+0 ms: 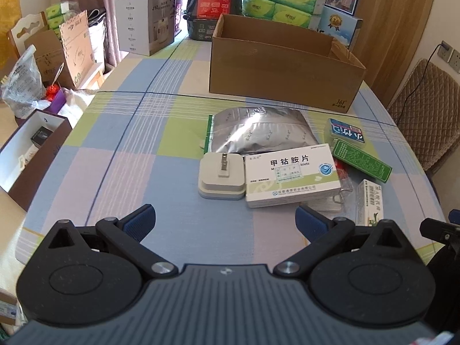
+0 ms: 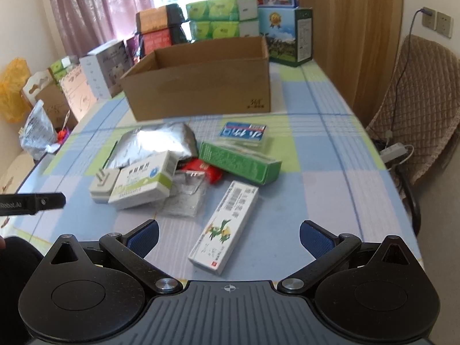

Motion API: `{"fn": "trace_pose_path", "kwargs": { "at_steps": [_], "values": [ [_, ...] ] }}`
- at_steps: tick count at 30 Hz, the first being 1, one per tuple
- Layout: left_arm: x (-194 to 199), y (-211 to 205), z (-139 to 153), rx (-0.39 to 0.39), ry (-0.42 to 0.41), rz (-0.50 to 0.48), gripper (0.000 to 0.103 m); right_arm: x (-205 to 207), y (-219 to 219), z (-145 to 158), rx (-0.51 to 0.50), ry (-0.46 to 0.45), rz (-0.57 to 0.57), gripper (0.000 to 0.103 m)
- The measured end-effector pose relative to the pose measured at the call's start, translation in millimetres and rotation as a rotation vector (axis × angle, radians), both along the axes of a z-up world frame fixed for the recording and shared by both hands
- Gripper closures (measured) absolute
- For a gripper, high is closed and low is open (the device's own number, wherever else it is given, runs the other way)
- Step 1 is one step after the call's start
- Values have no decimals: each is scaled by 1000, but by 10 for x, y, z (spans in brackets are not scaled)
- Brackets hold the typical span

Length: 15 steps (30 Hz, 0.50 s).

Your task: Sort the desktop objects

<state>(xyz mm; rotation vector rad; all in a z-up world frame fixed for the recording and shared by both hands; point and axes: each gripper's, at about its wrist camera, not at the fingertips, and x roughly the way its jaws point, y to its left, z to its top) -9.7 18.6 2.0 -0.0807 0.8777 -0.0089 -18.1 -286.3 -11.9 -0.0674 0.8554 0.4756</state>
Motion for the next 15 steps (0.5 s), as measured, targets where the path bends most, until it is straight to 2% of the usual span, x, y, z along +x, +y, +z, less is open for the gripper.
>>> {"fn": "trace_pose_path", "kwargs": {
  "at_steps": [8, 15],
  "values": [
    [55, -21, -26, 32, 31, -152, 1, 66, 53, -196, 19, 54, 33, 2],
    [224, -71, -57, 90, 40, -359, 1, 127, 192, -207, -32, 21, 212, 2]
  ]
}}
